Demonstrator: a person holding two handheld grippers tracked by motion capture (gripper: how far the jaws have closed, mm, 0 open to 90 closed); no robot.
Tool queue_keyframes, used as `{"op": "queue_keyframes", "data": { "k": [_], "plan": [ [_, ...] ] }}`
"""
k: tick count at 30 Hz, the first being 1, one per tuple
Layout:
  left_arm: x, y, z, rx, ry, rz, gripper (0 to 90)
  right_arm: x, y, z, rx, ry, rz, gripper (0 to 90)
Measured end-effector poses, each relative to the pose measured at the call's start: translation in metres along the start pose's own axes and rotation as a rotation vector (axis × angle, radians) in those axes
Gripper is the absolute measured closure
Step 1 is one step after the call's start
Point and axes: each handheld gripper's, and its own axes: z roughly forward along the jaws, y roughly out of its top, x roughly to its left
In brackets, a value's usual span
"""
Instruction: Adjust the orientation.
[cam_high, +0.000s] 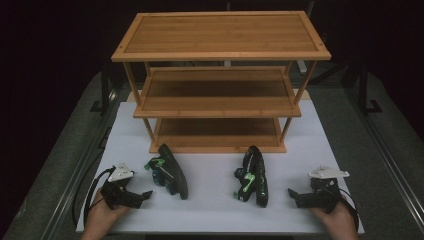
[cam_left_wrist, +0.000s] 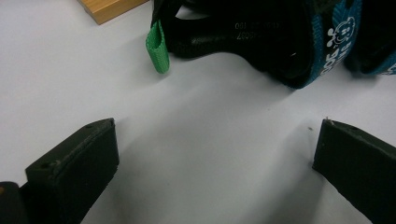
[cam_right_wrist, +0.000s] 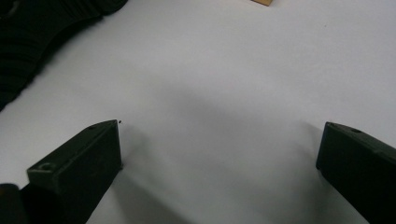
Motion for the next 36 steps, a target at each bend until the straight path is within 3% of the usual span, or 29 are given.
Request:
{"op": "queue_keyframes", "data": {
  "k": [17,20,24,27,36],
  "plan": [
    [0.001,0.000,-0.001,-0.009,-0.006,-0.005,0.0,0.000,0.000,0.000,-0.001,0.001,0.000,0.0],
    [0.000,-0.003,-0.007,-0.039,-0.031,0.008,16.2,0.000,0.000,0.000,-0.001,0.000,0.001,0.0],
    [-0.002,-0.009,-0.017,-0.062,-0.047,0.010,16.6,0.000,0.000,0.000,0.001,0.000,0.001,0.0],
    [-0.004,-0.011,-0.021,-0.088,-0.093,0.010,23.7,0.000,0.000,0.000,0.001,0.000,0.001,0.0],
    [-0.016,-0.002,-0.021,-0.109,-0.139,0.058,33.4,0.000,0.000,0.000,0.001,-0.001,0.001,0.0]
  ]
}}
